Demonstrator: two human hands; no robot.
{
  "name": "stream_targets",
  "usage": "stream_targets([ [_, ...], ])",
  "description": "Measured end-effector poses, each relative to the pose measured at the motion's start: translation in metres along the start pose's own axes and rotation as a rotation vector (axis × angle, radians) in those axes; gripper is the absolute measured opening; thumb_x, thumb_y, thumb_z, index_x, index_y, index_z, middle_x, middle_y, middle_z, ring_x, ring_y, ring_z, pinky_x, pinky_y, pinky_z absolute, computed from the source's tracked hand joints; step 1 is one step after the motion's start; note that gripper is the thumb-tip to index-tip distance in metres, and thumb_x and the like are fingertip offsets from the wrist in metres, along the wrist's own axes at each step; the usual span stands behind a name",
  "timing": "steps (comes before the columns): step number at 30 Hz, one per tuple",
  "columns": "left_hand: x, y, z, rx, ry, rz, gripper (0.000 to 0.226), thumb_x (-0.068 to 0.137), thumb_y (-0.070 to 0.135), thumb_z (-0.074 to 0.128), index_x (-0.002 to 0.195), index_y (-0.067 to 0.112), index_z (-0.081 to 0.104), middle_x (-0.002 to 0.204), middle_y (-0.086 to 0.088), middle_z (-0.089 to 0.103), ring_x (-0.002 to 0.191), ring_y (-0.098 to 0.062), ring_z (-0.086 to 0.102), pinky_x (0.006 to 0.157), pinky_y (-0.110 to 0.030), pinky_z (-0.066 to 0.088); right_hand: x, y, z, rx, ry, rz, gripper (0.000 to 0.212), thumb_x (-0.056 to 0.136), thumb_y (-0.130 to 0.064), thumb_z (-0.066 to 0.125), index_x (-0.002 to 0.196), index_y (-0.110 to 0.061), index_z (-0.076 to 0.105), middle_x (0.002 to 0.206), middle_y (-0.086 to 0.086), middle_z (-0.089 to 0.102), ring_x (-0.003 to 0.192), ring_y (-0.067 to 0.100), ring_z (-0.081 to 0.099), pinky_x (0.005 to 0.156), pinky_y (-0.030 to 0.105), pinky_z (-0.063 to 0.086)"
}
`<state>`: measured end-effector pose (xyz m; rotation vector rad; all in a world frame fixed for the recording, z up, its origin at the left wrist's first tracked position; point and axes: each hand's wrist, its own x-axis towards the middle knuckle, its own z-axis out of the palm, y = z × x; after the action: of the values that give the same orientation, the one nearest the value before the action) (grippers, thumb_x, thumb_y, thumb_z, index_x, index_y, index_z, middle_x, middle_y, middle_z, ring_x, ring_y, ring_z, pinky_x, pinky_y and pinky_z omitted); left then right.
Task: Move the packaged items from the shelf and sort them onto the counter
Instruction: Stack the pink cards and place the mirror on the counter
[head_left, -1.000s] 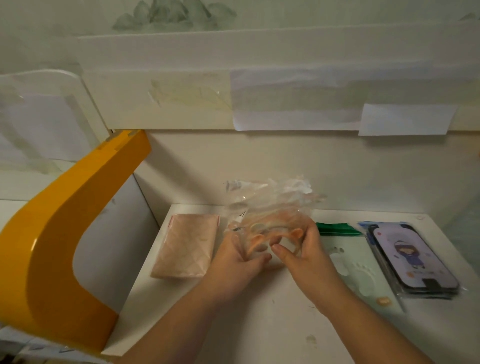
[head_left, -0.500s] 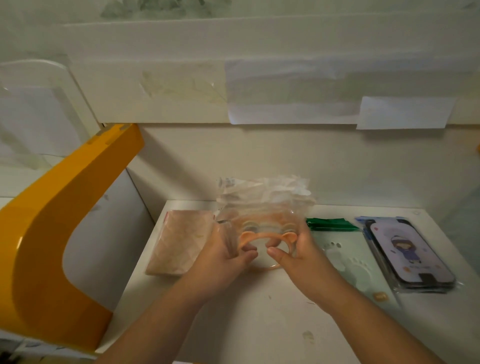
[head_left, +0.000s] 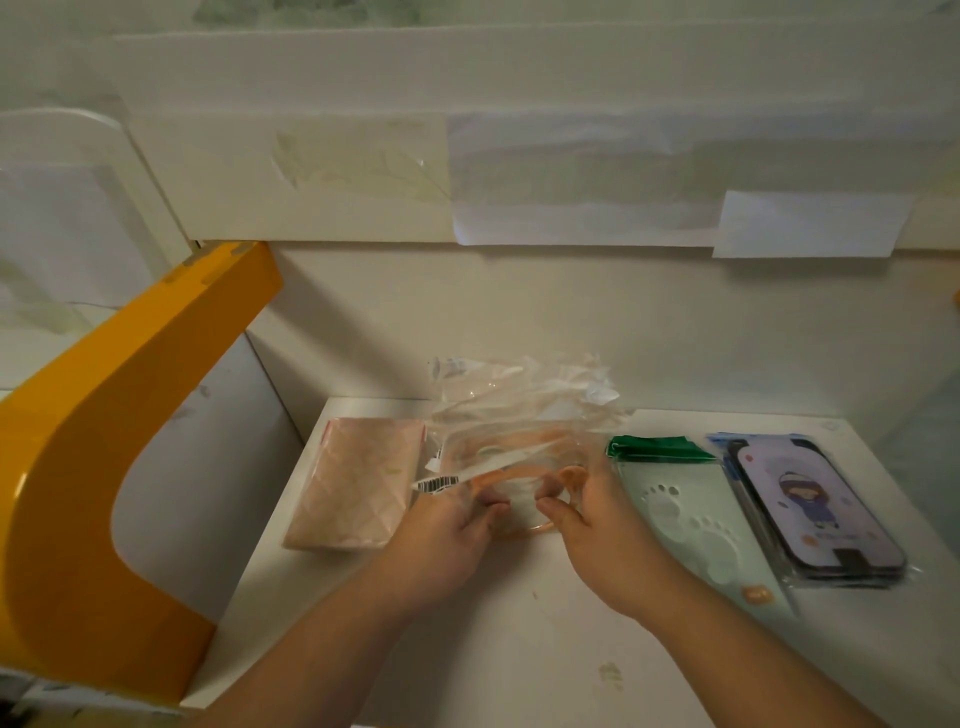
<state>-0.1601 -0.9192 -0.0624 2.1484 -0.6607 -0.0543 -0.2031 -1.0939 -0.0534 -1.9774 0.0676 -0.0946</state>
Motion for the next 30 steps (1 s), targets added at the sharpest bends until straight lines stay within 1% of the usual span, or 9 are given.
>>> stream_targets([
  [3, 0.003, 0.002, -0.002, -0.029, 0.037, 0.021, 0.032, 0.091, 0.011, 0.062, 0.100, 0.041, 0.067, 0.102, 0.026, 0.069, 0.098, 0.006, 0.063, 0.091, -0.019, 0.047, 0.001, -0.006, -0.001, -0.033, 0.041, -0.011, 0.047, 0.092, -0.003, 0.061, 0.107, -0.044, 0.043, 0.093, -0.007, 0.062, 0.086, -0.008, 0.059, 0.073, 0.000, 0.038],
  [6, 0.007, 0.019, -0.012, -0.217, 0.086, -0.020, 0.038, 0.086, -0.008, 0.064, 0.105, 0.025, 0.058, 0.097, 0.012, 0.063, 0.085, 0.006, 0.060, 0.076, -0.007, 0.044, 0.007, -0.012, -0.006, -0.080, 0.051, 0.005, 0.034, 0.089, -0.012, 0.066, 0.104, -0.039, 0.052, 0.088, -0.009, 0.063, 0.079, -0.002, 0.060, 0.070, 0.010, 0.042],
  [9, 0.013, 0.033, -0.019, -0.363, 0.119, -0.210, 0.034, 0.086, -0.005, 0.066, 0.101, 0.024, 0.058, 0.084, 0.012, 0.069, 0.075, 0.003, 0.063, 0.063, -0.009, 0.049, 0.019, -0.019, -0.014, -0.104, 0.016, 0.158, 0.016, 0.086, -0.027, 0.070, 0.095, -0.032, 0.058, 0.086, -0.010, 0.066, 0.079, 0.006, 0.064, 0.072, 0.026, 0.049],
  [12, 0.021, 0.040, -0.021, -0.211, 0.134, -0.499, 0.022, 0.084, 0.015, 0.071, 0.093, 0.020, 0.052, 0.087, 0.004, 0.065, 0.069, -0.004, 0.061, 0.042, -0.011, 0.042, 0.032, -0.026, -0.019, -0.139, -0.110, 0.353, 0.015, 0.082, -0.032, 0.069, 0.093, -0.022, 0.066, 0.087, -0.001, 0.073, 0.077, 0.015, 0.070, 0.076, 0.034, 0.056],
  [17, 0.037, 0.035, -0.017, -0.001, 0.035, -0.666, 0.041, 0.078, 0.021, 0.068, 0.112, 0.012, 0.047, 0.088, 0.002, 0.053, 0.073, -0.009, 0.052, 0.051, -0.024, 0.037, 0.043, -0.035, -0.017, -0.261, -0.200, 0.426, 0.015, 0.081, -0.026, 0.065, 0.073, -0.014, 0.066, 0.065, 0.005, 0.066, 0.055, 0.016, 0.061, 0.058, 0.027, 0.050],
  [20, 0.039, 0.039, -0.017, 0.044, -0.003, -0.688, 0.028, 0.073, 0.012, 0.070, 0.095, 0.013, 0.052, 0.083, -0.002, 0.056, 0.072, -0.016, 0.057, 0.055, -0.028, 0.047, 0.044, -0.032, -0.015, -0.276, -0.199, 0.433, 0.023, 0.079, -0.025, 0.064, 0.076, -0.004, 0.073, 0.070, 0.012, 0.072, 0.059, 0.017, 0.064, 0.069, 0.034, 0.058],
  [23, 0.041, 0.038, -0.018, 0.053, -0.029, -0.685, 0.011, 0.064, 0.006, 0.069, 0.071, 0.012, 0.063, 0.078, -0.011, 0.068, 0.072, -0.027, 0.068, 0.064, -0.040, 0.060, 0.044, -0.030, -0.014, -0.252, -0.215, 0.449, 0.021, 0.080, -0.022, 0.063, 0.076, -0.004, 0.073, 0.066, 0.006, 0.067, 0.059, 0.017, 0.063, 0.066, 0.030, 0.054],
  [27, 0.048, 0.033, -0.023, 0.132, -0.084, -0.688, 0.008, 0.061, 0.011, 0.072, 0.068, 0.009, 0.067, 0.074, -0.014, 0.073, 0.061, -0.024, 0.068, 0.053, -0.026, 0.051, 0.046, -0.034, -0.011, -0.252, -0.211, 0.455, 0.015, 0.078, -0.021, 0.064, 0.069, -0.012, 0.071, 0.066, 0.005, 0.066, 0.060, 0.019, 0.063, 0.063, 0.029, 0.052],
  [30, 0.053, 0.022, -0.023, 0.163, -0.070, -0.664, 0.034, 0.052, 0.019, 0.069, 0.084, 0.008, 0.067, 0.067, -0.007, 0.072, 0.051, -0.018, 0.068, 0.045, -0.024, 0.053, 0.045, -0.036, -0.008, -0.243, -0.198, 0.449, 0.014, 0.075, -0.021, 0.063, 0.066, -0.012, 0.071, 0.067, 0.007, 0.068, 0.060, 0.021, 0.064, 0.064, 0.030, 0.054],
])
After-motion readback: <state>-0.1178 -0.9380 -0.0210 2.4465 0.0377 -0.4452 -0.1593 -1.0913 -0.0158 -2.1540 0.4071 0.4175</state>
